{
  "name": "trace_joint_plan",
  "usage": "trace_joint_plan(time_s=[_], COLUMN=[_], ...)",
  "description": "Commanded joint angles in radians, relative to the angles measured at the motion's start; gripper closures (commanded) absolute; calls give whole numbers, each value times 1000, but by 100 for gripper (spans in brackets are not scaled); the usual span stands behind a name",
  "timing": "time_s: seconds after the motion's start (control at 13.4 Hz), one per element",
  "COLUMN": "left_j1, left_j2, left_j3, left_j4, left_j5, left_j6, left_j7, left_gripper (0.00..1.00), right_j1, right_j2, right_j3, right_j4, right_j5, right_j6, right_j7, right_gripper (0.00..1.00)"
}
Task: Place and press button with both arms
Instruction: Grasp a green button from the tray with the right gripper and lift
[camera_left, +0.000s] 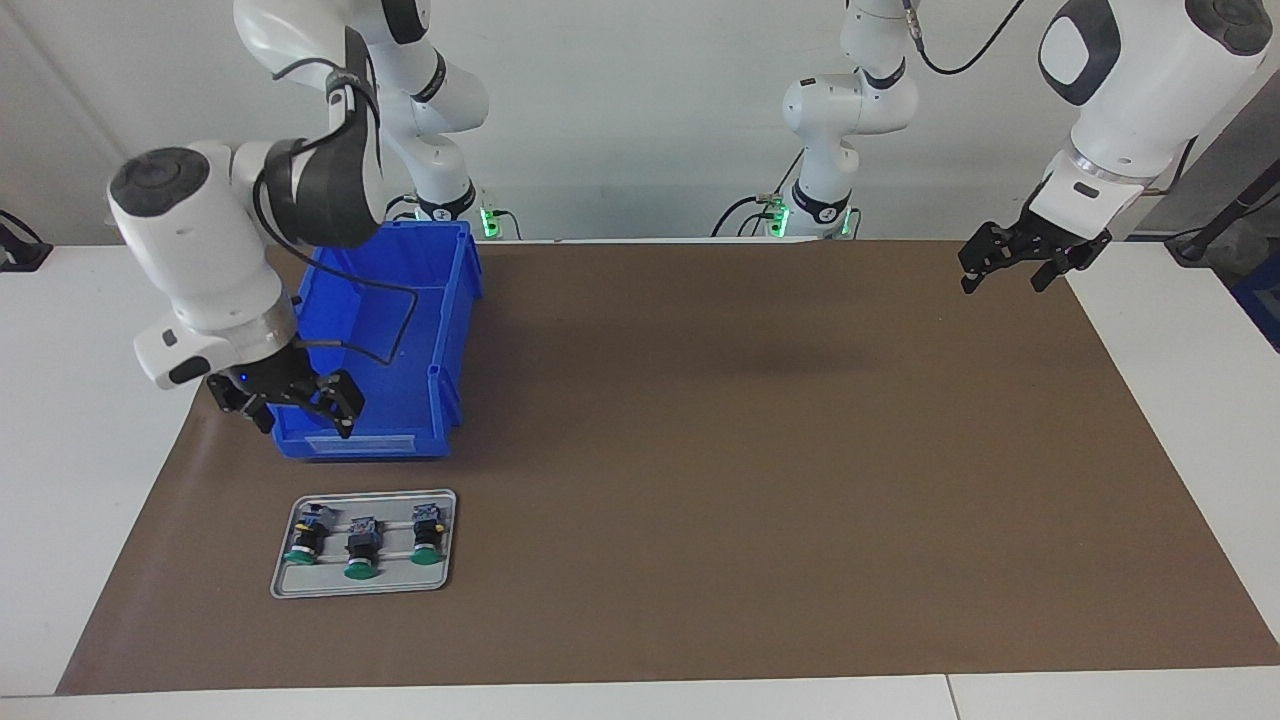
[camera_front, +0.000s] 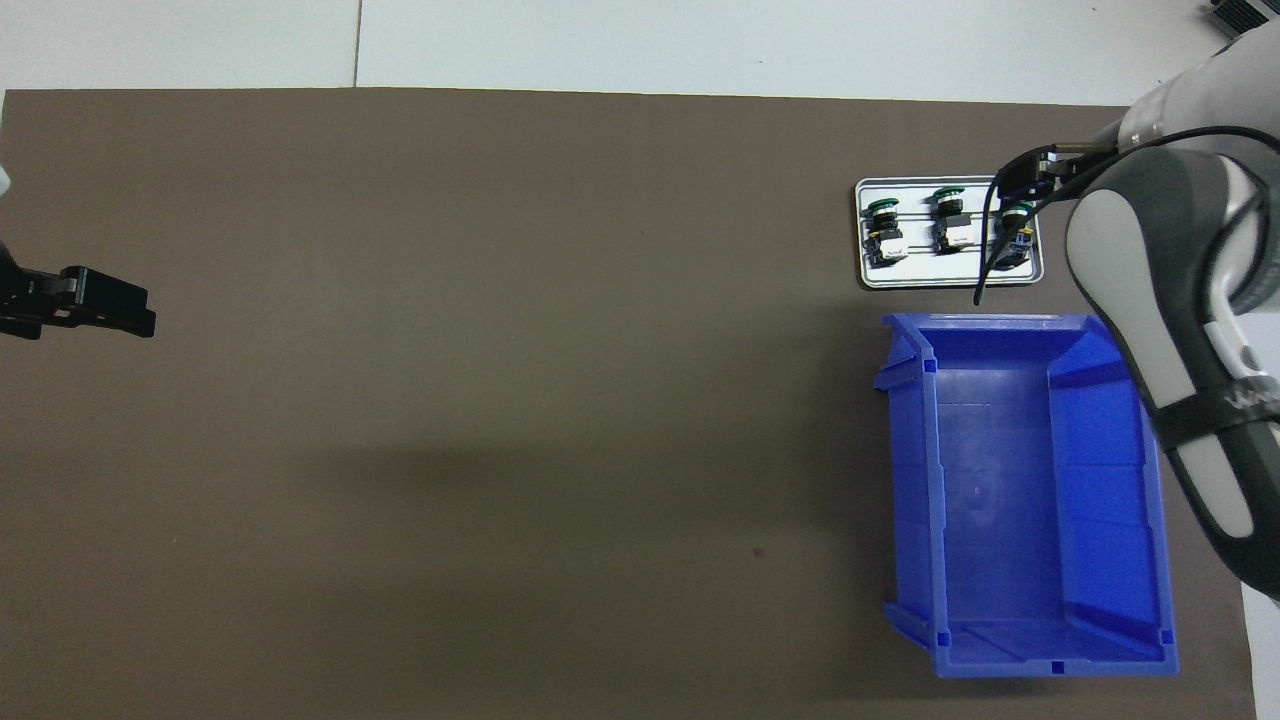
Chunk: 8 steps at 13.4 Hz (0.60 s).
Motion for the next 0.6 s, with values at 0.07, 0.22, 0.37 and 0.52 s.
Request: trace_joint_plan(time_s=[0.07, 0.22, 0.37, 0.52], left_j1=[6, 6, 6, 6], left_j2=[-26, -26, -26, -26], left_j3=[-3, -3, -3, -3], left_j4=[-31, -31, -31, -31], left_j5=[-5, -5, -5, -5], left_j6=[13, 14, 14, 14], left_j7=[7, 7, 7, 7], left_gripper=[1, 1, 1, 1], right_j1=[-13, -10, -5, -11], right_j2=[134, 196, 224, 226], right_j3=[14, 14, 14, 14], right_j4=[49, 43, 18, -11], right_j5=[38, 39, 41, 41], right_j6=[163, 247, 320, 329], right_j7=[19, 19, 20, 17], right_gripper=[0, 0, 0, 0])
